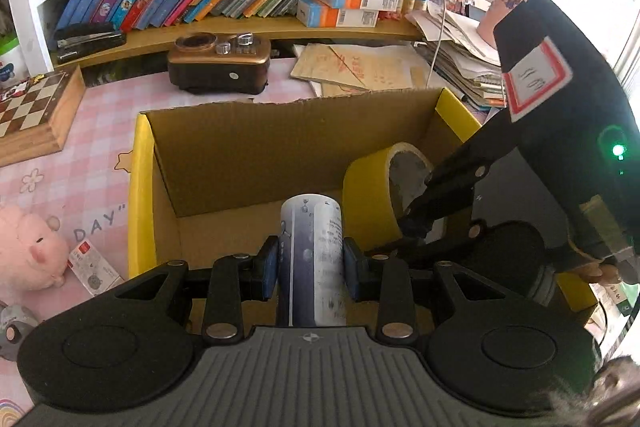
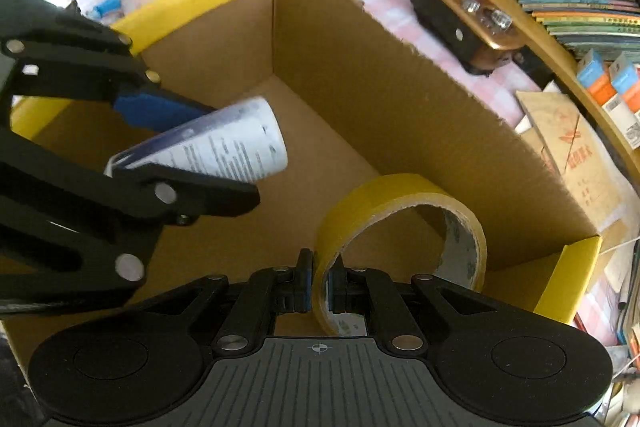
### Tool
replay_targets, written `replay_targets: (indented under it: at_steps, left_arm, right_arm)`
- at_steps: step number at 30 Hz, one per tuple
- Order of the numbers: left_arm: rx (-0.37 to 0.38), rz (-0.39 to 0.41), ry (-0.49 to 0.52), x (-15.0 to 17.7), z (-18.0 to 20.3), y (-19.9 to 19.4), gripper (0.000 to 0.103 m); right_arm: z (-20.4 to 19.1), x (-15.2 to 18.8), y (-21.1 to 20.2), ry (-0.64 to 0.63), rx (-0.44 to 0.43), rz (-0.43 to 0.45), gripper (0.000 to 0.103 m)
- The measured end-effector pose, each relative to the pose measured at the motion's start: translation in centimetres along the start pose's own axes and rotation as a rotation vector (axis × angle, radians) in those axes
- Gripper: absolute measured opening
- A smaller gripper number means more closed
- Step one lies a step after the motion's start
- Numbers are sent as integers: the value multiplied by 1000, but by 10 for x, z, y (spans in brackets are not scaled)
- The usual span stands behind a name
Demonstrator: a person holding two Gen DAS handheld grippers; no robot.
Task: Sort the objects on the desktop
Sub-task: 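Lower both held items into the yellow box and open both tools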
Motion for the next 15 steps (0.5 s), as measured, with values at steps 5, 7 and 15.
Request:
replay_targets:
  at_steps: [5,7,15]
  left_arm:
    - [14,46,-21,1,-3,-7,41]
    - [26,74,-20,1,-2,-12,49]
    - [19,217,-32,7,0,-50,82]
  right_arm:
    - [5,3,-6,30,-13,16,20]
    - [9,6,-10,62,-51,25,30]
    - [19,19,-40,153,-62,138,58]
Point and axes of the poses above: each gripper's, at about its wrist camera, not at the fingertips, and y roughly the way its jaws point, z to its right, x to its underside, the point moved 2 cm from there along y, roughly the way its jaws point, and after that the axes turned 8 degrees about -z, right-handed, at the moved point
